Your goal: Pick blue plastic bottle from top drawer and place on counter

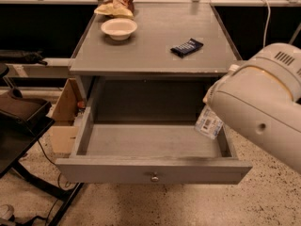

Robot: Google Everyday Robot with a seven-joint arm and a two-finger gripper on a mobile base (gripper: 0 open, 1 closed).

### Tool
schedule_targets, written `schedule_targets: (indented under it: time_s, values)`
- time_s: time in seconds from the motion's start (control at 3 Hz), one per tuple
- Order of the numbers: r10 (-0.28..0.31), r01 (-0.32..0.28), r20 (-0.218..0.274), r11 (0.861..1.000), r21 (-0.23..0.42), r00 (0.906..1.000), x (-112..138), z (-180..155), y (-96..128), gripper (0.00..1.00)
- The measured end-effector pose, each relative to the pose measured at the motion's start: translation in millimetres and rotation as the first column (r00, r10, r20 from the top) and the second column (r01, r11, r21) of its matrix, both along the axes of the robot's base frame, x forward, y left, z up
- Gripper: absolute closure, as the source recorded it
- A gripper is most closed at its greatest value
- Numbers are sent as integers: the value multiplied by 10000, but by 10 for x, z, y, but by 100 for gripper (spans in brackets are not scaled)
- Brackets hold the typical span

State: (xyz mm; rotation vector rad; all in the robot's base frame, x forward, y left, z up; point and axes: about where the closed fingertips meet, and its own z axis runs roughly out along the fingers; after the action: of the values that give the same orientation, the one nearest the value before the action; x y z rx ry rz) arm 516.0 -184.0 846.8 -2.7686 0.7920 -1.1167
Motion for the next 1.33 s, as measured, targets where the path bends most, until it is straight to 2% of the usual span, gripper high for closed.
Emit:
schedule_targets:
  time_s: [0.33,0.67,1.0,1.33]
  values:
    - [893,-819,870,9930,-854,9922,74,640,-65,100]
    - [1439,-1303,953,9822,-1356,9850,111,784,-58,100]
    - [1439,-1303,953,9822,-1356,9850,111,784,-58,100]
    - [1886,-1665,1350,9730,-1599,9727,169,793,11,100]
